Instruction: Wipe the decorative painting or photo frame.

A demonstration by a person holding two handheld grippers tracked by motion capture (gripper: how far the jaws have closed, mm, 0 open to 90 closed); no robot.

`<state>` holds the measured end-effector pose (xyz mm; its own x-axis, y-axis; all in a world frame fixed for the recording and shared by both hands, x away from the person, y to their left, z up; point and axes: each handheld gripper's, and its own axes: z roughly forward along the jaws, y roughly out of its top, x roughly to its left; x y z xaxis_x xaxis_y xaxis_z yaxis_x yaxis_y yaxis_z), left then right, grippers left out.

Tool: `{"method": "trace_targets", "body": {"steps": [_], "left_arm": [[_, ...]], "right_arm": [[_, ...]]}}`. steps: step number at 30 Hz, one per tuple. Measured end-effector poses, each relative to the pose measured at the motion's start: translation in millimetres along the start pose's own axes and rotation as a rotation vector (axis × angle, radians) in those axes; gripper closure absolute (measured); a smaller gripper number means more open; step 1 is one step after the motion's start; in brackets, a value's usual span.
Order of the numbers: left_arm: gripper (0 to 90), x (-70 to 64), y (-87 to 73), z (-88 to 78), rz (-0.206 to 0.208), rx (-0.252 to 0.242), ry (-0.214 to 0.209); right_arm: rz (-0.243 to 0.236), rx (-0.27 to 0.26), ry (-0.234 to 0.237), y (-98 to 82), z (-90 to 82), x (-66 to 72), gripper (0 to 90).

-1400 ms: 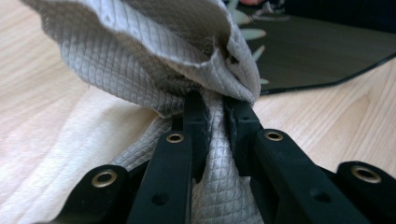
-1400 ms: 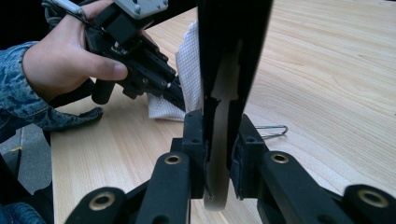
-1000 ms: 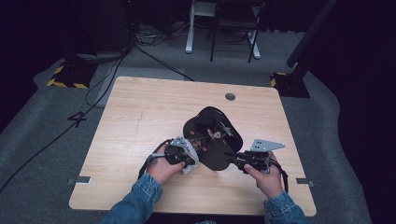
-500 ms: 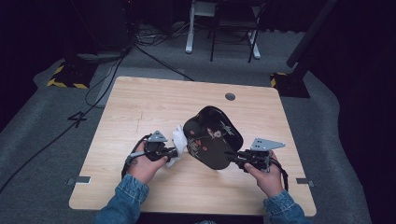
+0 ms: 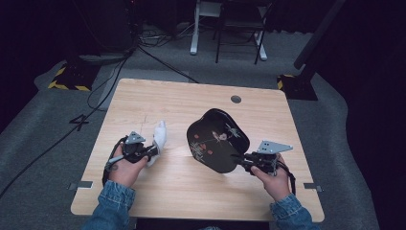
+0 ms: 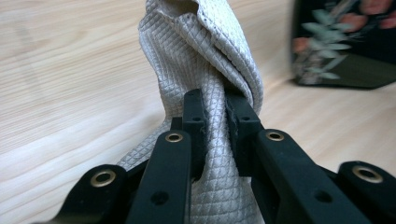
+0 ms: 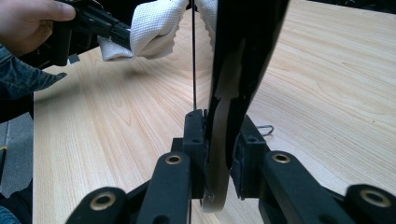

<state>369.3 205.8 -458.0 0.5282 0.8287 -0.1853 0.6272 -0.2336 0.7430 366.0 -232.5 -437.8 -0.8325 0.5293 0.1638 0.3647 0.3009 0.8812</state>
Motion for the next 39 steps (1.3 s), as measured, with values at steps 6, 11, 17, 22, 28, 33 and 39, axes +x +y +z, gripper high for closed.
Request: {"method": "trace_targets", "body": {"steps": [6, 11, 17, 22, 28, 33, 39], "left_arm": [[80.4, 15.2, -11.7, 2.3, -0.037, 0.027, 0.041], [79.0, 19.4, -19.7, 11.1, -0.04, 0.06, 0.053], [63.5, 18.7, -19.9, 13.9, -0.029, 0.031, 0.053], [47.5, 14.4, -13.7, 7.0, -0.02, -0.016, 0.051], [42.6, -1.0, -1.0, 0.6, 0.021, -0.067, 0.036], [40.8, -21.4, 14.8, 0.4, 0.071, -0.111, -0.018], [38.4, -43.6, 37.4, 7.6, 0.104, -0.162, -0.089]], "right_arm": [[0.0, 0.0, -0.001, 0.0, 0.0, 0.0, 78.9], [-0.001, 0.001, -0.002, 0.1, 0.0, -0.1, 78.9], [-0.004, 0.001, -0.005, 0.1, 0.0, 0.3, 78.8], [-0.006, 0.002, -0.01, 0.2, 0.0, 1.0, 78.3], [-0.014, -0.003, -0.024, 1.3, -0.2, 4.5, 71.5], [-0.019, -0.021, -0.052, 1.8, -2.7, 6.3, 62.5], [-0.01, -0.045, -0.091, 1.6, -10.7, 9.6, 57.1]]}}
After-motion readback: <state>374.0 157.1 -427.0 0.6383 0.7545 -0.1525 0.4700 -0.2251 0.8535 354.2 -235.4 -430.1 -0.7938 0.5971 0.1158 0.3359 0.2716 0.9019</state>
